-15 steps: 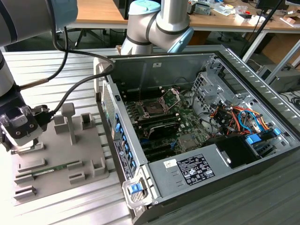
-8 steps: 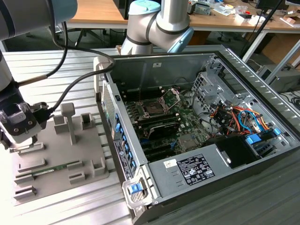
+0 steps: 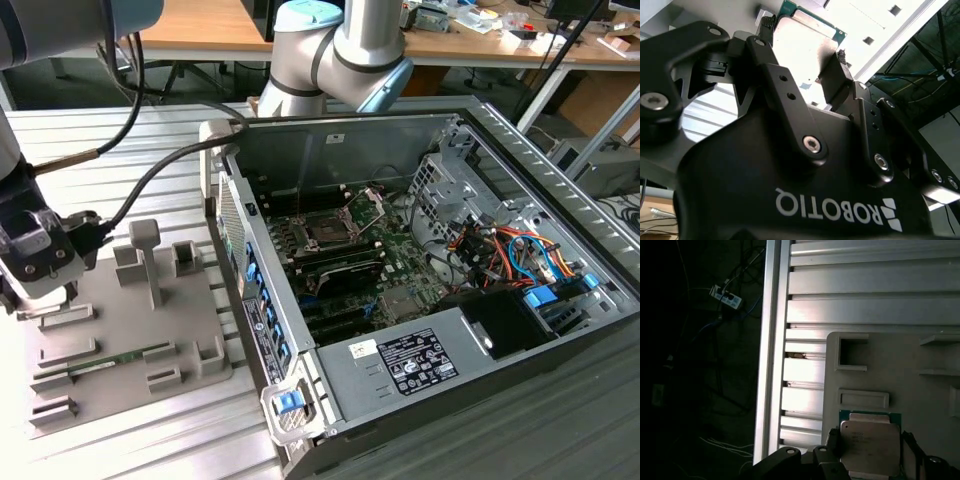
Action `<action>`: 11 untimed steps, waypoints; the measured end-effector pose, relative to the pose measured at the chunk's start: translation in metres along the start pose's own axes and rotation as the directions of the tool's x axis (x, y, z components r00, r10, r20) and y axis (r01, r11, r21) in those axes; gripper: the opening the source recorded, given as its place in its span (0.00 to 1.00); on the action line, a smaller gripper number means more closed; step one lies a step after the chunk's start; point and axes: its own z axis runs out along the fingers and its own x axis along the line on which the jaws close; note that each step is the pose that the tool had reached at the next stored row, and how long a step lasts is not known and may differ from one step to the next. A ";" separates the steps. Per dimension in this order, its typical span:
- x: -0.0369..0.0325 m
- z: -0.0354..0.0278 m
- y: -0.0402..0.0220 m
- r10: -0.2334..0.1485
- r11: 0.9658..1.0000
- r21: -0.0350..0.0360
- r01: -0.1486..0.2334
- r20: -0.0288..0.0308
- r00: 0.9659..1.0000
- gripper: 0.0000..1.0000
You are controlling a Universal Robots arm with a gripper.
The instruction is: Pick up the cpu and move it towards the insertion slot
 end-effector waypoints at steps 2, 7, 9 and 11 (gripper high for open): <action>0.0000 -0.0016 0.0000 0.000 1.000 0.000 0.000 0.000 1.000 0.55; -0.0001 -0.0077 0.0002 0.000 1.000 0.000 0.000 0.000 1.000 0.55; 0.0000 -0.0096 0.0003 0.000 1.000 0.000 0.000 0.000 1.000 0.55; -0.0001 -0.0116 0.0003 0.000 1.000 0.000 0.000 0.000 1.000 0.55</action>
